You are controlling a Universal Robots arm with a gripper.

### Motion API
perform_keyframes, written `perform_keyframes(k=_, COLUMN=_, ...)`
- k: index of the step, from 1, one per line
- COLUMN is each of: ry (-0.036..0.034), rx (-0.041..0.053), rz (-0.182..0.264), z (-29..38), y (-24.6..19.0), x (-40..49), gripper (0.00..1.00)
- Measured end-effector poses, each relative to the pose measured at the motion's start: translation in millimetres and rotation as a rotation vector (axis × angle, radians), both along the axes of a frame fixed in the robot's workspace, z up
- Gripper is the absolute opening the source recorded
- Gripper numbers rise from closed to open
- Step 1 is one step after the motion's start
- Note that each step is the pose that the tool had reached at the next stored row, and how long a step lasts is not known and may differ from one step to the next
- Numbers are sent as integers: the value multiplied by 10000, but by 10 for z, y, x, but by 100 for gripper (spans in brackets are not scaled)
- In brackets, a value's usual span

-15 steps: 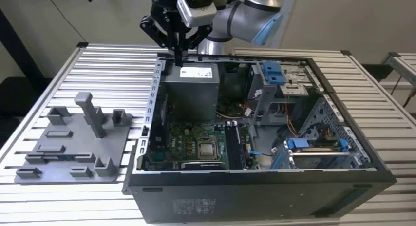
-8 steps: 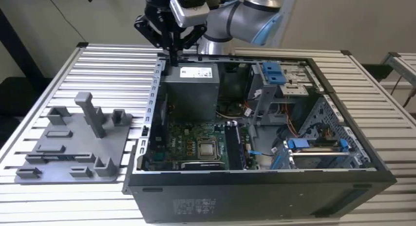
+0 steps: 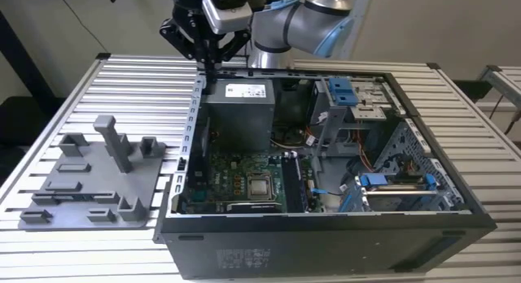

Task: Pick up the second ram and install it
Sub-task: 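Reach for the second ram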

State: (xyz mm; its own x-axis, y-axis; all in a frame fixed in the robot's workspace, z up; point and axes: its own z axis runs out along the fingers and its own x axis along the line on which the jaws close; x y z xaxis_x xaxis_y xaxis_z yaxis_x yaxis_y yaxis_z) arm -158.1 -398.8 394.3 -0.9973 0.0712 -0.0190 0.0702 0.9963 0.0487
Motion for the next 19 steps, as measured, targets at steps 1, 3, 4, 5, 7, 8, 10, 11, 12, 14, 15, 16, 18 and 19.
perform_keyframes(k=1, ry=0, rx=0, rz=1, z=0, y=0, x=-14, gripper=11)
perform_keyframes(k=3, ry=0, rx=0, rz=0, z=0, y=0, x=-44, gripper=11)
perform_keyframes(k=4, ry=0, rx=0, rz=0, z=0, y=0, x=-58, gripper=11)
perform_keyframes(k=5, ry=0, rx=0, rz=-1, z=0, y=0, x=-73, gripper=11)
perform_keyframes(k=7, ry=0, rx=1, rz=0, z=0, y=0, x=-97, gripper=11)
perform_keyframes(k=8, ry=-1, rx=1, rz=-1, z=0, y=0, x=-109, gripper=11)
perform_keyframes(k=10, ry=0, rx=0, rz=-1, z=0, y=0, x=-135, gripper=11)
perform_keyframes(k=11, ry=0, rx=1, rz=0, z=0, y=0, x=-149, gripper=11)
perform_keyframes(k=12, ry=0, rx=0, rz=1, z=0, y=0, x=-168, gripper=11)
perform_keyframes(k=14, ry=-1, rx=1, rz=0, z=0, y=0, x=-205, gripper=11)
perform_keyframes(k=15, ry=0, rx=0, rz=0, z=0, y=0, x=-218, gripper=11)
perform_keyframes(k=16, ry=0, rx=0, rz=-1, z=0, y=0, x=-232, gripper=11)
perform_keyframes(k=18, ry=0, rx=0, rz=0, z=0, y=0, x=-261, gripper=11)
perform_keyframes(k=19, ry=-1, rx=0, rz=0, z=0, y=0, x=-279, gripper=11)
